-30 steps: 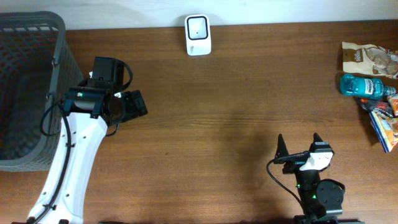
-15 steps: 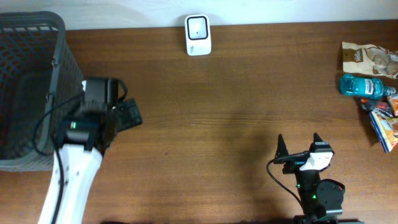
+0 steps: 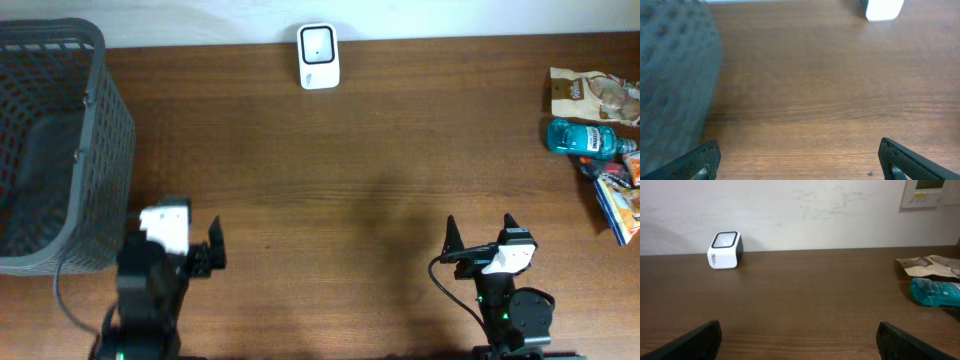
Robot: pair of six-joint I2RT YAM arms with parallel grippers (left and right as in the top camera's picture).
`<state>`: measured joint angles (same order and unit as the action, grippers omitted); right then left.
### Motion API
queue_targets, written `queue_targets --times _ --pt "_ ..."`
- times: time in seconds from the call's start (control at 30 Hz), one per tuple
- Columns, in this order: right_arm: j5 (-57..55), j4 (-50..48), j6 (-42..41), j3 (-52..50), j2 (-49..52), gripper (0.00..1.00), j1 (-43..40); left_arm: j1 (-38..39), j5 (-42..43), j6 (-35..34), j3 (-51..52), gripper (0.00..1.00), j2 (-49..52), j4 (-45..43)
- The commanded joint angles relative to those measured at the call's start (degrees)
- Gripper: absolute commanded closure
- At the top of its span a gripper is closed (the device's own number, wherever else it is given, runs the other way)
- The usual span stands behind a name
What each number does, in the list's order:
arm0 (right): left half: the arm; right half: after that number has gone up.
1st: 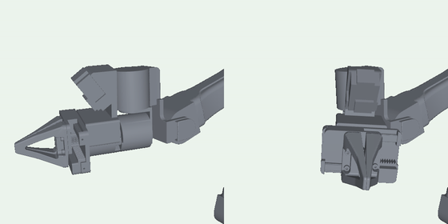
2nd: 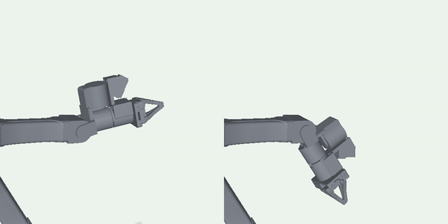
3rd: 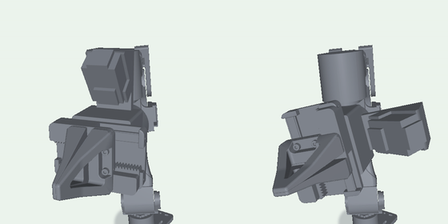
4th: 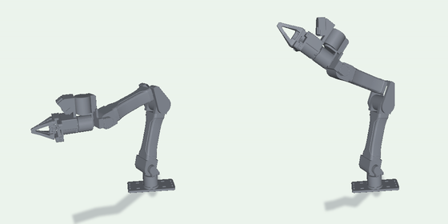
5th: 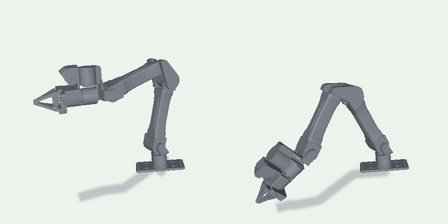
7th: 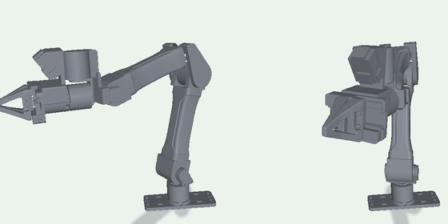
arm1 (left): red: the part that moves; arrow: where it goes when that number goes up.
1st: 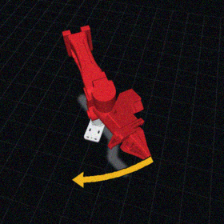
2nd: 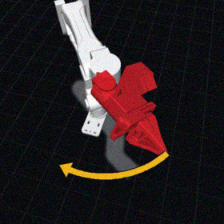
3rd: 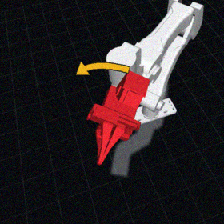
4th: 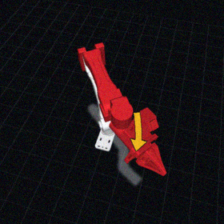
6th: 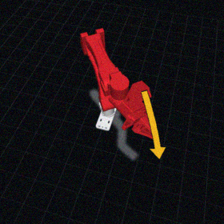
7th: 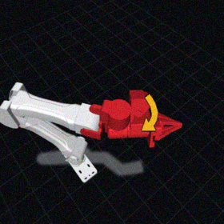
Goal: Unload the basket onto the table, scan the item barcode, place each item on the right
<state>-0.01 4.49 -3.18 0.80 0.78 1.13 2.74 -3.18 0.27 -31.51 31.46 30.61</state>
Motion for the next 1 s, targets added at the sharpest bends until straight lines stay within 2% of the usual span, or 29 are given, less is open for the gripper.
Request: queue_targets --times 0.0,0.37,0.67,0.97 --pt "-0.5 0.2 0.0 -0.5 -0.6 0.02 -0.5 -1.5 2.0 2.0 4.6 0.01 -12.4 -0.3" --pt "-0.5 0.2 0.0 -0.5 -0.6 0.02 -0.5 -4.7 4.0 3.7 10.2 0.01 -23.0 -5.9" --pt "-0.5 0.2 0.0 -0.5 -0.6 0.01 -0.5 -5.5 6.5 3.7 21.7 0.01 -29.4 -28.6" --pt "-0.5 0.2 0.0 -0.5 -0.6 0.02 -0.5 -5.5 6.9 3.7 29.7 0.01 -31.2 -42.5"
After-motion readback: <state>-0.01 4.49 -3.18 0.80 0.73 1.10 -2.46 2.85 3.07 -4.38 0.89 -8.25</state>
